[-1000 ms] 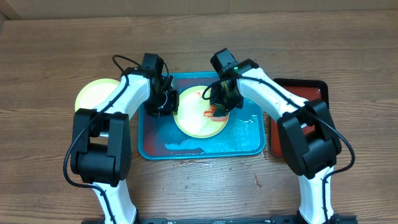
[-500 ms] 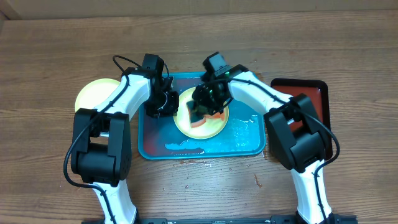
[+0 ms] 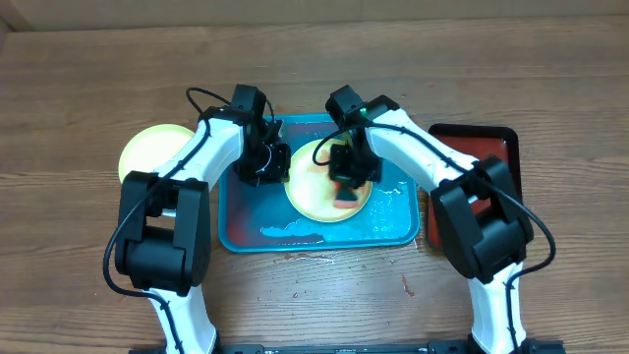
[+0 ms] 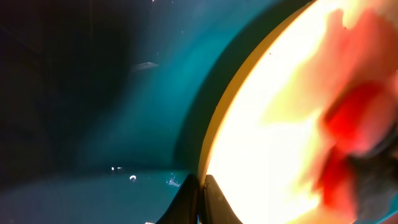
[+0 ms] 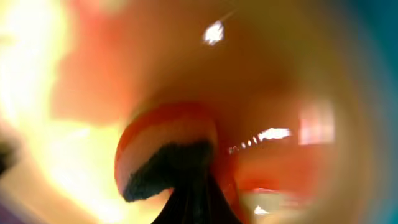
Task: Clean dirty plates on tray and stack at the side
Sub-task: 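Hold the second yellow plate with left gripper, scrub it with sponge, then keep scrubbing the second yellow plate with the right-gripper sponge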
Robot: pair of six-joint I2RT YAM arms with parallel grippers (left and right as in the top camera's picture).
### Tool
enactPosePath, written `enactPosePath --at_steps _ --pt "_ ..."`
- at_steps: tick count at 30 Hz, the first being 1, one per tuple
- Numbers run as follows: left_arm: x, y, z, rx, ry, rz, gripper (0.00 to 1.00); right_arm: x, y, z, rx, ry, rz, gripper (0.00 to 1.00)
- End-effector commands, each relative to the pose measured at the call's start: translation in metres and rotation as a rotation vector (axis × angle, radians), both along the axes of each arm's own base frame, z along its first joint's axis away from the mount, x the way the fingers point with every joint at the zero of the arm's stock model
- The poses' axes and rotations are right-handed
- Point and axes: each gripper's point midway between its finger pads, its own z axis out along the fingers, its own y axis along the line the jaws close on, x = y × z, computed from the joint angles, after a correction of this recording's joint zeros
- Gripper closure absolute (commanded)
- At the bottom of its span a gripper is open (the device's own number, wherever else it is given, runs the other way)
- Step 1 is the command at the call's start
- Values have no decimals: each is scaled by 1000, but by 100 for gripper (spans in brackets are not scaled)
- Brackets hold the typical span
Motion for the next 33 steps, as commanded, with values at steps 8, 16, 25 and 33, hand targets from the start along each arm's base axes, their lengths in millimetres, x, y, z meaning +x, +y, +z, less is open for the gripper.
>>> enactPosePath --at_steps 8,16,25,33 --pt "10 -2 18 -25 -50 7 96 44 -70 6 -410 -271 -13 96" --pt "10 -2 18 -27 -48 7 96 40 16 3 86 -187 83 96" --pt "10 -2 18 -27 -49 6 96 32 74 -18 366 -77 49 96" --pt "12 -3 19 -29 -55 7 96 3 87 5 503 13 174 96"
